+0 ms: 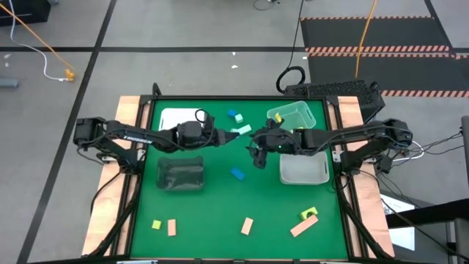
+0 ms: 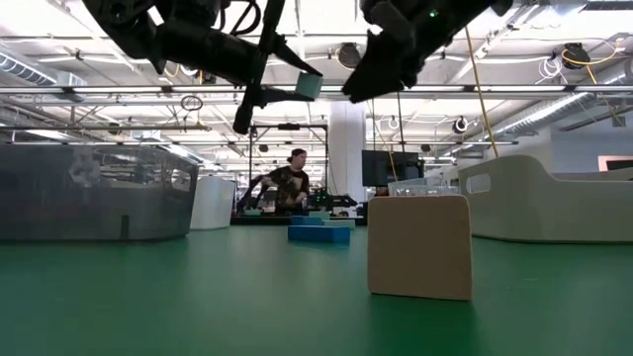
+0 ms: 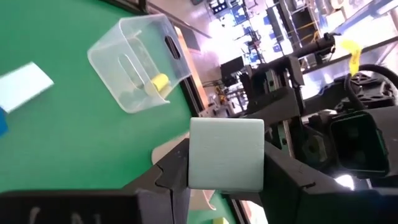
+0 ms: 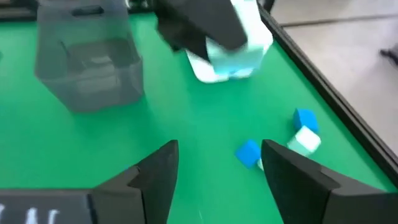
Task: Sort & place blocks by color
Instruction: Put the light blue block into the white bin
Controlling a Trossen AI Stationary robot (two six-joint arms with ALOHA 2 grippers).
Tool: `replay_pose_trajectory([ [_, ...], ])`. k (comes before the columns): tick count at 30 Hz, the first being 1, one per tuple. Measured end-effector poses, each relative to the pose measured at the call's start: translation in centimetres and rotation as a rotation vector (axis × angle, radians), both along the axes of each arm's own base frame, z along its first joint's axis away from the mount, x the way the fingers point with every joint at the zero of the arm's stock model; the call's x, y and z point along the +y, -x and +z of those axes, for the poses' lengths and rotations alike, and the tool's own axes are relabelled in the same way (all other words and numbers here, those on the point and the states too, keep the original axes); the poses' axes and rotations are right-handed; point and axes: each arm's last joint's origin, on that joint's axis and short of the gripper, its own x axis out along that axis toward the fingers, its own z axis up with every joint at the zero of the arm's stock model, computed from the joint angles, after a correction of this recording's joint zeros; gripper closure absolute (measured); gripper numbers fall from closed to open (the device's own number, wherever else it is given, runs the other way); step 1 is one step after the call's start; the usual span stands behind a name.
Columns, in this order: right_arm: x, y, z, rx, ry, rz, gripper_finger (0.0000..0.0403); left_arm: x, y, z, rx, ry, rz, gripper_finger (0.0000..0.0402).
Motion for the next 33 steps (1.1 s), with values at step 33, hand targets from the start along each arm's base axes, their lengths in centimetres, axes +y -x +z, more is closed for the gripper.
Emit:
replay_pose_trajectory([
  [33, -3.5, -3.8, -6.4, -0.061, -0.440, -0.290, 0.0183, 4.1, 13.0, -0.6, 0.975, -0.034, 0.282, 0.0252],
])
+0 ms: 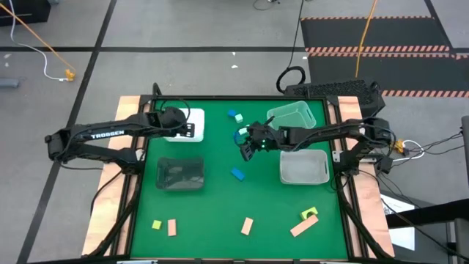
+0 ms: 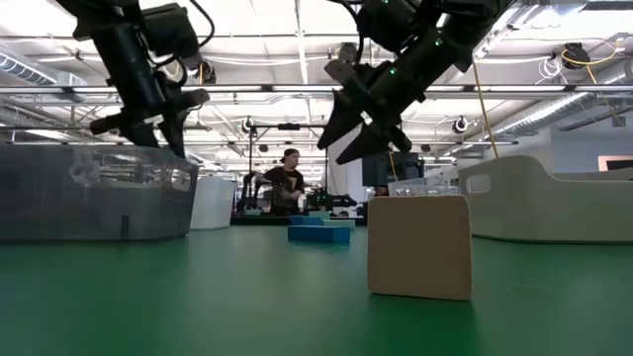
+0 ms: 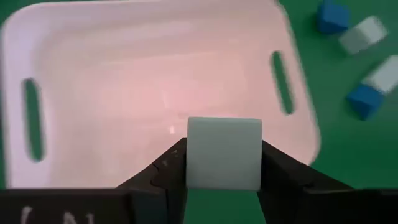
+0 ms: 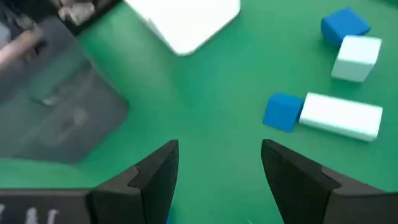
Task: Sort & place blocks by color
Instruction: Put the light blue block into the white bin, then put the blue block into the black bin
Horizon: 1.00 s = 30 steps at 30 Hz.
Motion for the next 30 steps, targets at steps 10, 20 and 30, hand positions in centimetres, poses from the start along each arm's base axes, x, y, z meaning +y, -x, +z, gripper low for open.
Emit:
replay_pose_trajectory([
  [10, 2.1, -1.3, -1.8, -0.005, -0.053, 0.141, 0.0183, 0.4, 0.2, 0.1, 0.048, -0.091, 0.033, 0.0233],
  [20, 5.4, -1.7, -2.0, -0.033, -0.039, 0.215, 0.0157, 1.0, 0.5, 0.1, 0.077, -0.110, 0.019, 0.0156],
  [30, 8.0, -1.5, -2.0, -0.012, 0.123, 0.280, 0.0150, 1.4, 0.0, 0.5, 0.021, -0.146, 0.017, 0.0127],
])
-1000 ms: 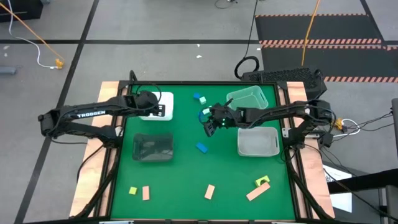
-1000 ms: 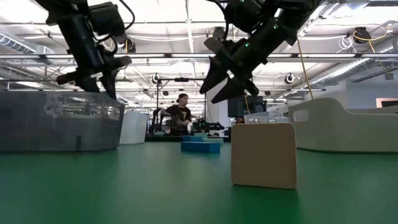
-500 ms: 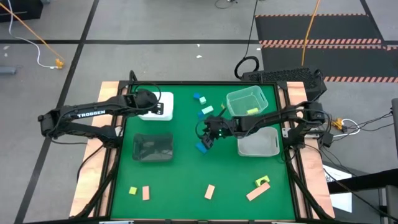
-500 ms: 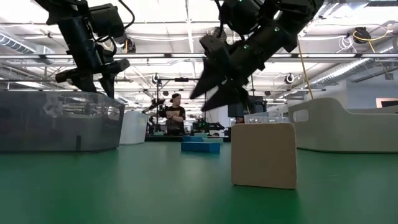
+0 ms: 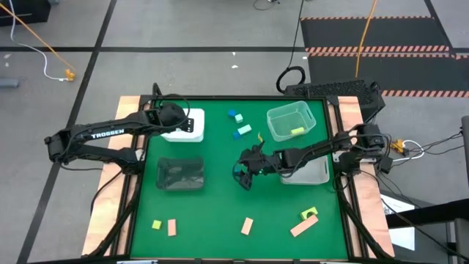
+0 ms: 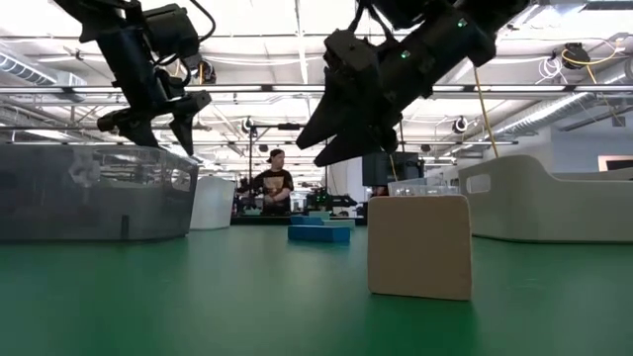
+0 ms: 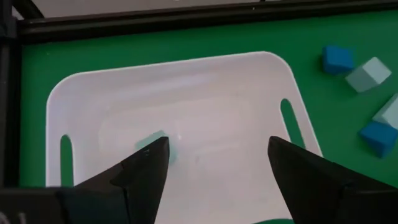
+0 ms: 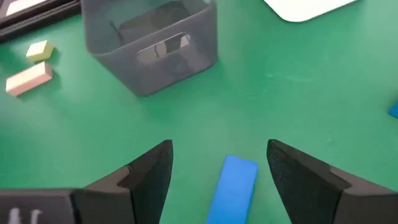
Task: Sort & place blocks by color
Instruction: Put the blue block into the black bin
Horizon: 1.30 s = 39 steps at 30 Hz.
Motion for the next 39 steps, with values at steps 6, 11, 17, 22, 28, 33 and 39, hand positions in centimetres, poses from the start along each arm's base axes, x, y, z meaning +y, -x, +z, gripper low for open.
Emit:
replay_pose_trajectory([
  [6, 1.4, -0.6, -2.2, 0.017, 0.029, 0.001, 0.0149, 0.1, -0.2, 0.2, -0.022, -0.019, -0.011, 0.0126],
  [11, 2.1, -1.2, -4.1, 0.010, 0.031, -0.039, 0.0149, 0.3, -0.5, 0.4, -0.023, -0.055, -0.058, 0.0128],
  [17, 2.0, -1.2, -6.0, 0.070, 0.149, -0.081, 0.0149, 0.3, -0.6, 0.5, -0.007, -0.068, -0.099, 0.0124],
  [22, 2.1, -1.3, -7.8, 0.120, 0.135, -0.073, 0.0150, 0.1, -0.7, 0.4, -0.031, -0.027, -0.138, 0.0122],
  [28, 2.1, -0.9, -8.3, 0.174, 0.119, -0.112, 0.0198, -0.2, -0.9, 0.3, -0.077, 0.050, -0.193, 0.0129],
  [33, 2.1, -0.8, -8.3, 0.172, 0.098, -0.135, 0.0288, -0.7, -1.2, 0.3, -0.124, 0.099, -0.195, 0.0138],
  [39, 2.1, -0.8, -8.0, 0.141, 0.015, -0.201, 0.0292, -1.5, -1.9, 0.5, -0.171, 0.111, -0.240, 0.0149],
])
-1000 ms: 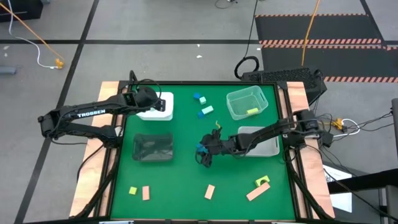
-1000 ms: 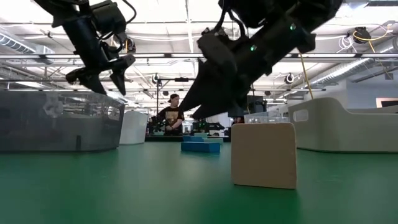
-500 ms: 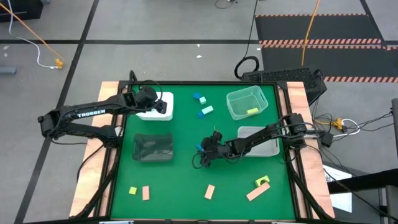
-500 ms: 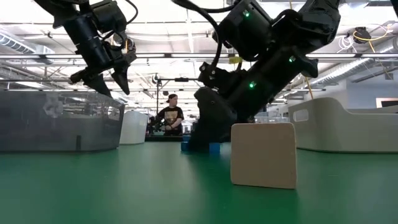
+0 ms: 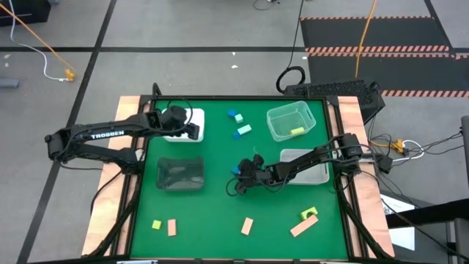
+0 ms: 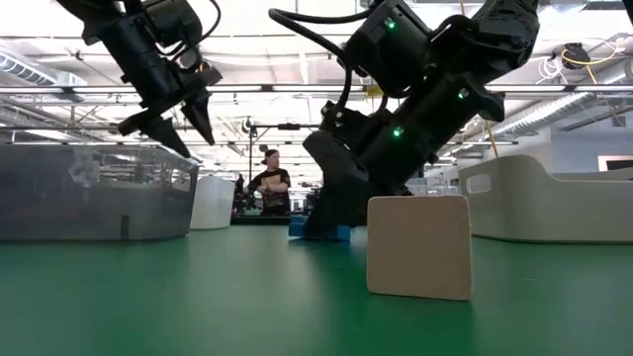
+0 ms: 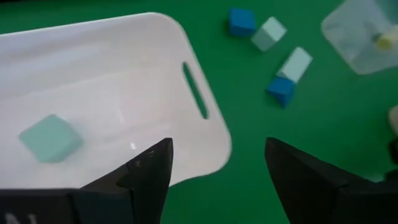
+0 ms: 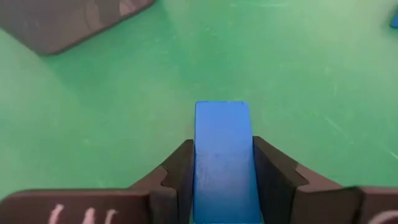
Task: Sort & place blocks by color
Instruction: Put the blue block into the black bin
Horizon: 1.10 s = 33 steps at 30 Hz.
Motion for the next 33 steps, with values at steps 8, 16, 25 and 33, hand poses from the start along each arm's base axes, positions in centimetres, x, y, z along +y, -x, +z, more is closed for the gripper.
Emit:
replay_pose_trajectory([
  [8, -0.5, 0.4, 4.1, -0.078, 0.021, 0.036, 0.0292, -0.9, -1.5, 1.1, -0.162, -0.044, -0.050, 0.0149],
  [16, -2.7, 1.3, 10.1, -0.212, 0.168, 0.028, 0.0292, -2.2, -3.5, 3.4, -0.469, -0.030, -0.160, 0.0148],
  [25, -5.1, 2.7, 14.9, -0.327, 0.277, 0.023, 0.0292, -4.0, -4.4, 4.8, -0.640, -0.011, -0.222, 0.0147],
  [33, -5.4, 2.1, 16.3, -0.442, 0.374, 0.056, 0.0292, -5.1, -5.1, 4.7, -0.664, 0.023, -0.262, 0.0151],
])
